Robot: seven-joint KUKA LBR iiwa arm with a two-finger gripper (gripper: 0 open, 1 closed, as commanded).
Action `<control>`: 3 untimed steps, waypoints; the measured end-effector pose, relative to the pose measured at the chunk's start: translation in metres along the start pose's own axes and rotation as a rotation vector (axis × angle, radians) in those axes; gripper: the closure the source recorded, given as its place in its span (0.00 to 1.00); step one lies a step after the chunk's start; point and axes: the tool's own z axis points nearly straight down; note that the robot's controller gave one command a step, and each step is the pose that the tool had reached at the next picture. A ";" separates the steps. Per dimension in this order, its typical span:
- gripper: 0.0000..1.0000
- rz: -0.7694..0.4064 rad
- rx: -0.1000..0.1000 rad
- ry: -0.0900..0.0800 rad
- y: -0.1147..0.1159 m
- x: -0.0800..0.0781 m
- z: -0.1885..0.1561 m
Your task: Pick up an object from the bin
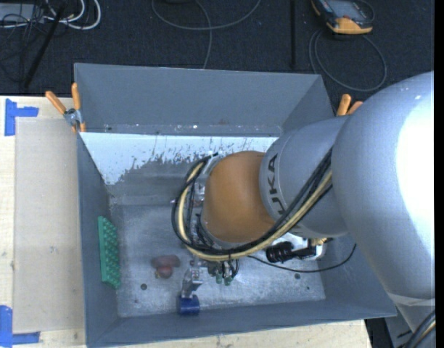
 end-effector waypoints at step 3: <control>0.00 0.066 0.004 0.006 -0.040 -0.042 0.015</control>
Offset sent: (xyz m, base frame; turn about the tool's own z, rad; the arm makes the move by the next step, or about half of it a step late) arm 0.0320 0.0290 0.0150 0.1087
